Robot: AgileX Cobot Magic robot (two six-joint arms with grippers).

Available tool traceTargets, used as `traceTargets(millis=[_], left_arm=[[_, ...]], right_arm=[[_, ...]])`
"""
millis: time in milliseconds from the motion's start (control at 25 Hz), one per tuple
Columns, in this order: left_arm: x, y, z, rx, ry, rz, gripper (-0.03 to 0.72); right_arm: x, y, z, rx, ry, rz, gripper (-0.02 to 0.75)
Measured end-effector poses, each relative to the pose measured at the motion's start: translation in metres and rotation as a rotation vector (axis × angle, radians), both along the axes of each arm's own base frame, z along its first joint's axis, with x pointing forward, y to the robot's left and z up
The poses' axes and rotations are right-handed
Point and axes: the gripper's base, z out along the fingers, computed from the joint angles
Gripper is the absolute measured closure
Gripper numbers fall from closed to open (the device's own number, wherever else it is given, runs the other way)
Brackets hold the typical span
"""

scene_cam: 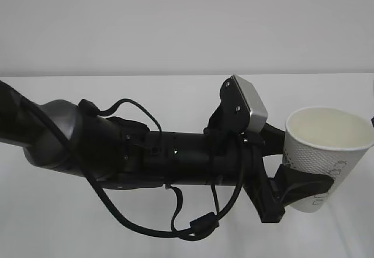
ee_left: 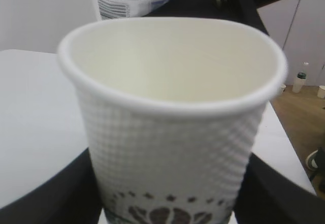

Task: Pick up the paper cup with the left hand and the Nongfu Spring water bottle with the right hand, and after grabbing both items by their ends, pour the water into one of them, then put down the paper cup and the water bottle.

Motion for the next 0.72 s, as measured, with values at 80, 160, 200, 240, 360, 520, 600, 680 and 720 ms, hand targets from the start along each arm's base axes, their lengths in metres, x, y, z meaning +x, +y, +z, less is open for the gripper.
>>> traceTargets(millis=[80, 160, 200, 240, 360, 520, 600, 680, 720], left_arm=[[0.0000, 0.0000, 0.0000, 0.000, 0.000, 0.000, 0.178], [0.0000, 0.0000, 0.0000, 0.000, 0.000, 0.000, 0.178], [0.0000, 0.0000, 0.0000, 0.000, 0.002, 0.000, 0.178], [0.0000, 0.0000, 0.0000, 0.000, 0.002, 0.000, 0.178], [0.0000, 0.0000, 0.0000, 0.000, 0.002, 0.000, 0.178], [0.0030, 0.0020, 0.0000, 0.000, 0.002, 0.009, 0.178], [0.0035, 0.0023, 0.0000, 0.000, 0.002, 0.011, 0.178], [0.0036, 0.0023, 0.0000, 0.000, 0.002, 0.011, 0.178], [0.0036, 0.0023, 0.0000, 0.000, 0.002, 0.011, 0.178]], right_arm=[[0.0000, -0.0002, 0.0000, -0.020, -0.001, 0.007, 0.287], [0.0000, -0.0005, 0.0000, -0.046, -0.003, 0.015, 0.287], [0.0002, -0.0007, 0.0004, -0.052, -0.009, 0.014, 0.287], [0.0005, -0.0009, 0.0010, -0.064, -0.016, 0.017, 0.287], [0.0019, -0.0023, 0.0042, -0.086, -0.056, 0.008, 0.287], [0.0025, -0.0031, 0.0058, -0.151, -0.077, 0.023, 0.287], [0.0026, -0.0032, 0.0059, -0.170, -0.079, 0.030, 0.287], [0.0026, -0.0032, 0.0059, -0.187, -0.080, 0.036, 0.287], [0.0026, -0.0033, 0.0060, -0.197, -0.081, 0.040, 0.287]])
